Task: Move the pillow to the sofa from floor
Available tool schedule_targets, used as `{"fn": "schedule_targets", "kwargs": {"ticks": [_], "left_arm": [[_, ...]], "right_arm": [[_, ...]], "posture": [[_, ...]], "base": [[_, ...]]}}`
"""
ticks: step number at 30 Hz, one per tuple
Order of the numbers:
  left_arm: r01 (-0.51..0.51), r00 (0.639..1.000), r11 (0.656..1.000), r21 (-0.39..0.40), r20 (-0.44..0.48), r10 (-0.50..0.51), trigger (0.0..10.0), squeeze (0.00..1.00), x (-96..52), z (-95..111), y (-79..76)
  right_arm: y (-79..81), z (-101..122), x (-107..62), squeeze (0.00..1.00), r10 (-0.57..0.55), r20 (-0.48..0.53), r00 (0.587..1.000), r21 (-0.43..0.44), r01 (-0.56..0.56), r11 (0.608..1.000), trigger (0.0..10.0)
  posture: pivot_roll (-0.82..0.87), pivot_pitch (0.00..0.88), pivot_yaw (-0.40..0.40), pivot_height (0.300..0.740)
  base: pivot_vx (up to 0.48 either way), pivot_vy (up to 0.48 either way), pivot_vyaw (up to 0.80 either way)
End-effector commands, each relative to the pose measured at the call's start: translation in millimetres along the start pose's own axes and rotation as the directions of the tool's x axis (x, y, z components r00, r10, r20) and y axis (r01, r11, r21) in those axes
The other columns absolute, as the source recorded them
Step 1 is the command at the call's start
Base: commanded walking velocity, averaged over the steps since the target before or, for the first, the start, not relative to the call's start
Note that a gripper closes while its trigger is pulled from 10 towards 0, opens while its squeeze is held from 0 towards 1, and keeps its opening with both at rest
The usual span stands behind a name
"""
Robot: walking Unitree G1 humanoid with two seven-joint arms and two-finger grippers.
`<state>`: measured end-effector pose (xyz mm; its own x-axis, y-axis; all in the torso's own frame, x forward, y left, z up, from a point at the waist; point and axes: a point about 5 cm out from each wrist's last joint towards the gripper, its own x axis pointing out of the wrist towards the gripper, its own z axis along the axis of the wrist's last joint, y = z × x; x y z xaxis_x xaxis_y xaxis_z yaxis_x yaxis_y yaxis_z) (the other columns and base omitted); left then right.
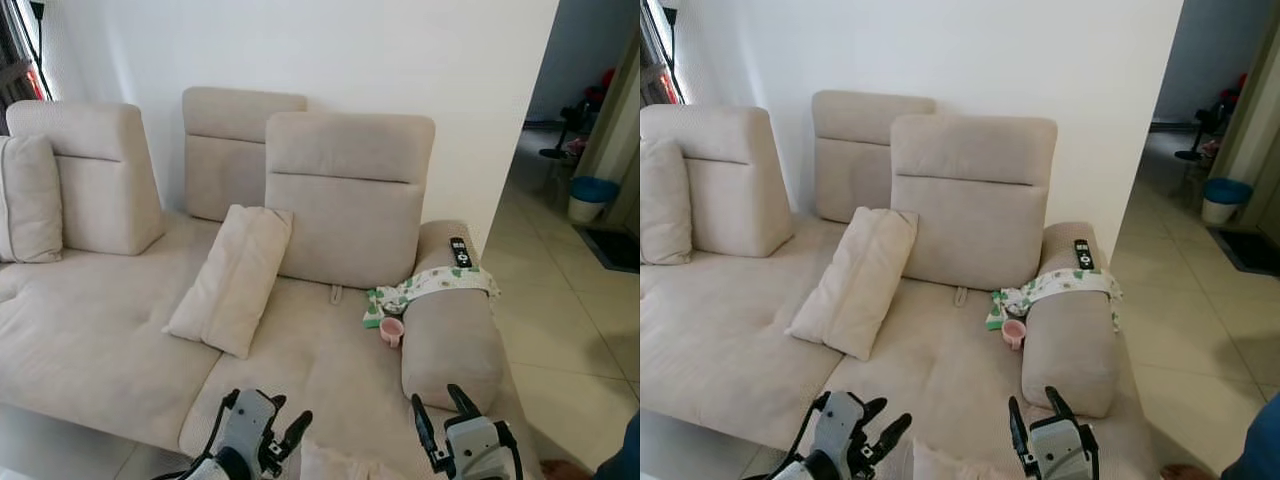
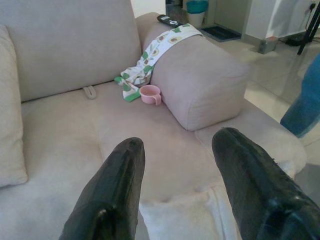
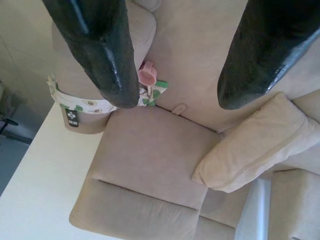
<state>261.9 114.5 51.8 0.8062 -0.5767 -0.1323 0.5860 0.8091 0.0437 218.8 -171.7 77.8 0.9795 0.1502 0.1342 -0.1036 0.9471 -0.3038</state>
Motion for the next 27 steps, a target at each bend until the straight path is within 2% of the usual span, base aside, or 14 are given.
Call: {"fn": "schedule_targets", "kwargs": {"ticks": [1, 24, 25, 27], "left_arm": [[0.005, 1.000, 1.000, 0.012, 0.003, -0.005, 10.0, 0.00, -0.6, 0.1, 0.0], [0.005, 1.000, 1.000, 0.012, -0.005, -0.005, 10.0, 0.00, -0.6, -5.8, -3.5], [0.006, 1.000, 1.000, 0.011, -0.003, -0.006, 10.0, 0.00, 0.3, -5.4, -3.8], [0.009, 1.000, 1.000, 0.013, 0.005, -0.009, 10.0, 0.00, 2.6, -3.2, -4.8]], "right_arm": [[0.6, -4.3, -2.7, 0.00, 0.000, -0.015, 1.000, 0.019, 0.000, 1.000, 10.0], [-0.4, -7.6, -0.5, 0.00, -0.005, -0.010, 1.000, 0.044, 0.005, 0.999, 10.0], [0.1, -8.0, 0.2, 0.00, 0.003, -0.012, 1.000, 0.059, -0.002, 0.998, 10.0], [2.9, -6.7, 4.5, 0.00, 0.093, -0.023, 0.995, 0.105, -0.090, 0.990, 10.0]], "posture": [[-0.01, 0.000, 0.035, 0.635], [-0.01, 0.000, 0.039, 0.555], [-0.01, 0.000, 0.039, 0.555], [-0.02, 0.000, 0.040, 0.555]], "base": [[0.000, 0.000, 0.00], [0.000, 0.000, 0.00], [0.000, 0.000, 0.00], [0.000, 0.000, 0.00]]}}
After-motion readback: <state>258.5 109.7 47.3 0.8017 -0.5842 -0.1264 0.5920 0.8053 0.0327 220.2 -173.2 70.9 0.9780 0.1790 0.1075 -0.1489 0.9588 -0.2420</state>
